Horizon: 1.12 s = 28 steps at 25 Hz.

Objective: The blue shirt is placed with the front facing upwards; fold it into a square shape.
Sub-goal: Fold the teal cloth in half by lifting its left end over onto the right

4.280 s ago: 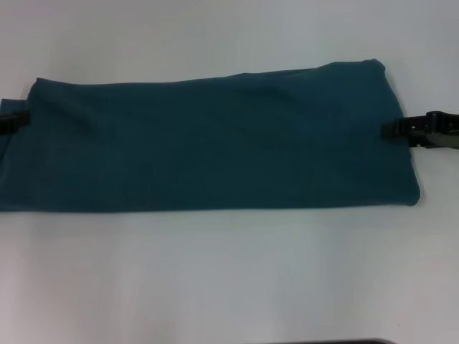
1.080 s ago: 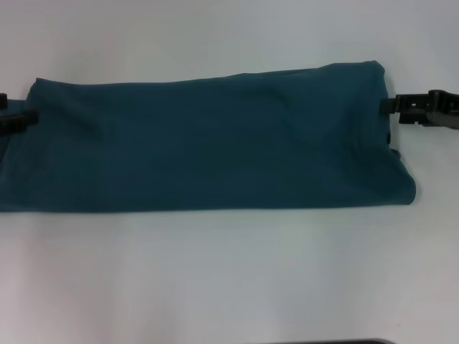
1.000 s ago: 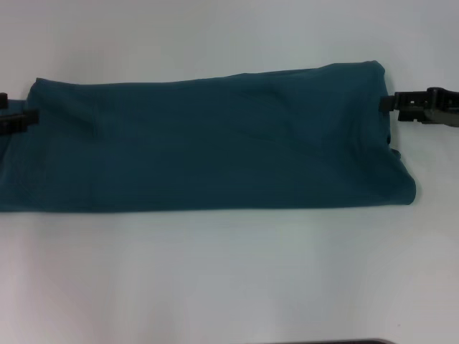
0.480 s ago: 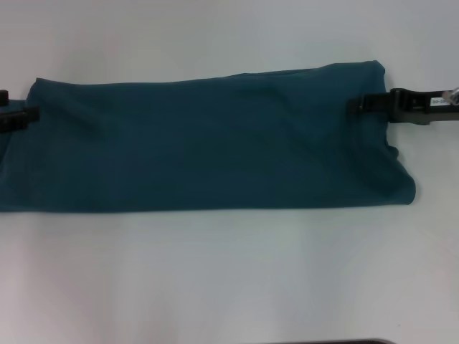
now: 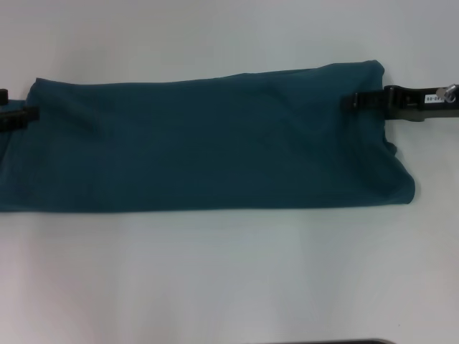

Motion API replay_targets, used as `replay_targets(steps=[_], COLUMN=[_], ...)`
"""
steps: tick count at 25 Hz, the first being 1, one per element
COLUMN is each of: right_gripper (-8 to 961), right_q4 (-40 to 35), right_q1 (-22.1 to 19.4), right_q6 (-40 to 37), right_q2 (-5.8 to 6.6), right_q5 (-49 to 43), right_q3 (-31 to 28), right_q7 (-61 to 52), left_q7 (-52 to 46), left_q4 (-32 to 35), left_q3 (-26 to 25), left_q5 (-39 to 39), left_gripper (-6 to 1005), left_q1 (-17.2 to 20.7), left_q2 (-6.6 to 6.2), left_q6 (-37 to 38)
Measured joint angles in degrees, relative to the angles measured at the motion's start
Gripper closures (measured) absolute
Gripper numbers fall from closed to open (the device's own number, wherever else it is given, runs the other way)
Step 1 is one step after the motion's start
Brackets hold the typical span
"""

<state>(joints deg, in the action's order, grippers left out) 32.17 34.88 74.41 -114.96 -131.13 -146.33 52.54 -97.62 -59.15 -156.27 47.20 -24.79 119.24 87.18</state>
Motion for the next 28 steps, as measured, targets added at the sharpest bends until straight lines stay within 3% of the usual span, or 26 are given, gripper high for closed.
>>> replay_targets(steps=[5, 15, 28], right_gripper=[234, 235, 239], right_q4=[-0.1, 0.9, 1.3], right_q1=[-1.3, -3.1, -2.7], right_q6=[-0.9, 3.2, 4.9], right_q2=[0.24, 2.05, 2.20], right_q5=[0.0, 3.1, 3.4], right_q3=[-0.1, -0.4, -0.4], right_q7=[0.1, 0.2, -0.2], left_q7=[0.1, 0.1, 0.1], left_q4=[0.0, 0.1, 0.1], left_q3=[0.0, 0.1, 0.1], left_q5=[0.0, 0.0, 0.0], left_gripper=[266, 265, 264], left_q1=[0.0, 0.0, -0.1], left_q2=[0.10, 0.11, 0.21], left_q6=[-0.5, -0.7, -0.7])
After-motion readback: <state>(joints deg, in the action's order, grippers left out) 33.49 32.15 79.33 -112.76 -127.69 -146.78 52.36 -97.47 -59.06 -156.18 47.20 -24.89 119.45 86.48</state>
